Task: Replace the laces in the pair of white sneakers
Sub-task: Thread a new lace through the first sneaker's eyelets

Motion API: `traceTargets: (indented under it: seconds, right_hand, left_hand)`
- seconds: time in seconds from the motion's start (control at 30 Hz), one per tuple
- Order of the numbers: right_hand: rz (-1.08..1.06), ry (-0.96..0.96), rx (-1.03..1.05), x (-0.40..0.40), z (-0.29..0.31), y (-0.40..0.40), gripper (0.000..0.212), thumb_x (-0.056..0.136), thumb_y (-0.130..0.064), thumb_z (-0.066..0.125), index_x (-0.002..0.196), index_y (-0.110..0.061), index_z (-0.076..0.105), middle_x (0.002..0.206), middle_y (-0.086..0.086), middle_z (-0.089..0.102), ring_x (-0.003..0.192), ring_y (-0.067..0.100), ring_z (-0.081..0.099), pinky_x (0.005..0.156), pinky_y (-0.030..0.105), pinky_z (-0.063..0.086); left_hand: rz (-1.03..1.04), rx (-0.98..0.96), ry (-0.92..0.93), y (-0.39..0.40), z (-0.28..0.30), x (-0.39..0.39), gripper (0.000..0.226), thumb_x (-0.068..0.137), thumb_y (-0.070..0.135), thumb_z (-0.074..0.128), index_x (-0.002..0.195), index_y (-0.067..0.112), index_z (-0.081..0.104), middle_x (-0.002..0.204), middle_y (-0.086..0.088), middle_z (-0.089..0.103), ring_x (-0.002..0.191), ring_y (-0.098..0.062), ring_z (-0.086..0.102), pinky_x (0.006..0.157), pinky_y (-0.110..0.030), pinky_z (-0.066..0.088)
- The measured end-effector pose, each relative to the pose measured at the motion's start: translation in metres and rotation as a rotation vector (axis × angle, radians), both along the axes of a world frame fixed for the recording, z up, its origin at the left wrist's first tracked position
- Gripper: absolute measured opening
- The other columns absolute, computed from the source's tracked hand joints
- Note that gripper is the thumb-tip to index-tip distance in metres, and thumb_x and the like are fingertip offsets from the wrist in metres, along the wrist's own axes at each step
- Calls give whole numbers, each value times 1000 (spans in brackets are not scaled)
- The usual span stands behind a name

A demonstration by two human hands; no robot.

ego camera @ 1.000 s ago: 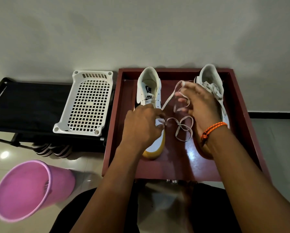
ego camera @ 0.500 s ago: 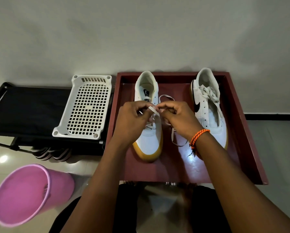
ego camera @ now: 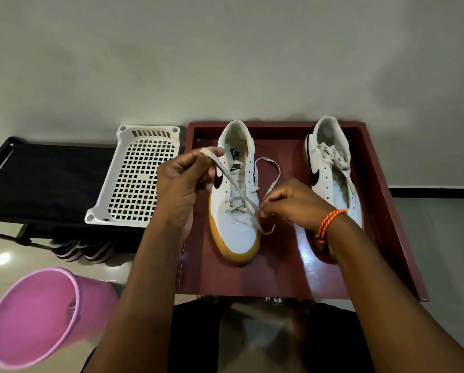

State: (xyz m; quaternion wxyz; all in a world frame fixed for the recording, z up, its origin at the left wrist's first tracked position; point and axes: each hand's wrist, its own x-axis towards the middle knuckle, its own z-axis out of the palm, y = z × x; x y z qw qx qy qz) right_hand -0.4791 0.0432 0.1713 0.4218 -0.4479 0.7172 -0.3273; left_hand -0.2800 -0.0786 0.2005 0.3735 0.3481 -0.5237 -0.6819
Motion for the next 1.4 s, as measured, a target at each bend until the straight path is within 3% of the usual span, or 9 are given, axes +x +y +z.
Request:
traceTargets:
  seconds: [0.13, 0.3, 0.5, 0.63, 0.77, 0.9, 1.03, 1.23, 1.4]
  right_hand:
    - [-45, 164, -36, 2, -3, -2, 16, 90, -15, 73, 78, -9, 82, 60, 9, 66, 55, 15, 54, 60, 35, 46]
    - [-226, -93, -419, 39, 13, -22, 29, 95, -8, 61, 110, -25, 79, 54, 11, 46, 49, 18, 42, 54, 30, 37]
    - [-91, -205, -339, 45, 22, -18, 17, 100, 3, 63, 87, 0, 73, 52, -9, 62, 46, -1, 54, 53, 13, 41]
    - [63, 150, -6, 12, 16, -5, 24, 91, -11, 71, 68, -6, 78, 60, 6, 71, 59, 20, 67, 67, 37, 56]
    - [166, 219, 293, 4, 17, 5, 14, 85, -11, 77, 73, -11, 84, 47, -8, 61, 45, 5, 51, 51, 22, 45]
    - [-137, 362, -124, 19, 11, -9, 17, 88, -21, 68, 78, -15, 80, 58, -8, 65, 51, 7, 54, 56, 27, 45]
    - [-213, -143, -403, 52, 23, -21, 21, 99, 2, 57, 107, -7, 75, 53, -14, 58, 45, 2, 48, 51, 15, 39]
    - [-204, -275, -370, 44, 18, -19, 14, 102, 4, 60, 100, 4, 74, 50, -6, 49, 42, 2, 38, 46, 13, 33]
    - [-68, -262, -342, 54, 16, -18, 11, 102, -6, 65, 100, -3, 76, 61, 4, 59, 49, 1, 48, 53, 12, 39]
  left_hand:
    - [-1, 28, -9, -1, 1, 4, 18, 97, 20, 71, 105, 9, 82, 70, 1, 65, 63, -5, 54, 58, -16, 44]
    - [-93, 27, -55, 2, -1, -3, 18, 99, 14, 69, 106, 3, 81, 71, -2, 68, 61, -7, 53, 57, -18, 42]
    - [-137, 5, -96, 4, 0, -2, 17, 101, 17, 69, 104, 8, 84, 73, -10, 65, 59, -7, 54, 56, -17, 41]
    - [-64, 21, -51, -1, 0, 1, 18, 102, 18, 68, 105, 9, 83, 67, -5, 56, 60, -12, 45, 53, -17, 34]
    - [-102, 12, -99, -1, 1, 3, 19, 101, 18, 69, 99, 4, 82, 73, -8, 61, 57, -11, 43, 51, -15, 35]
    - [-154, 30, -139, 4, -1, -3, 29, 102, 15, 68, 94, -12, 73, 79, -1, 73, 55, -8, 45, 51, -14, 37]
    - [-168, -3, -167, 5, -2, -5, 24, 102, 17, 69, 99, -5, 79, 70, -5, 64, 55, -11, 46, 51, -15, 37]
    - [-87, 22, -119, 3, -4, -4, 28, 103, 14, 67, 103, -13, 75, 67, 5, 67, 52, -9, 43, 48, -13, 34]
    - [-123, -6, -155, 5, -2, -6, 35, 103, 14, 67, 81, -14, 66, 100, -12, 79, 49, -7, 48, 51, -16, 37]
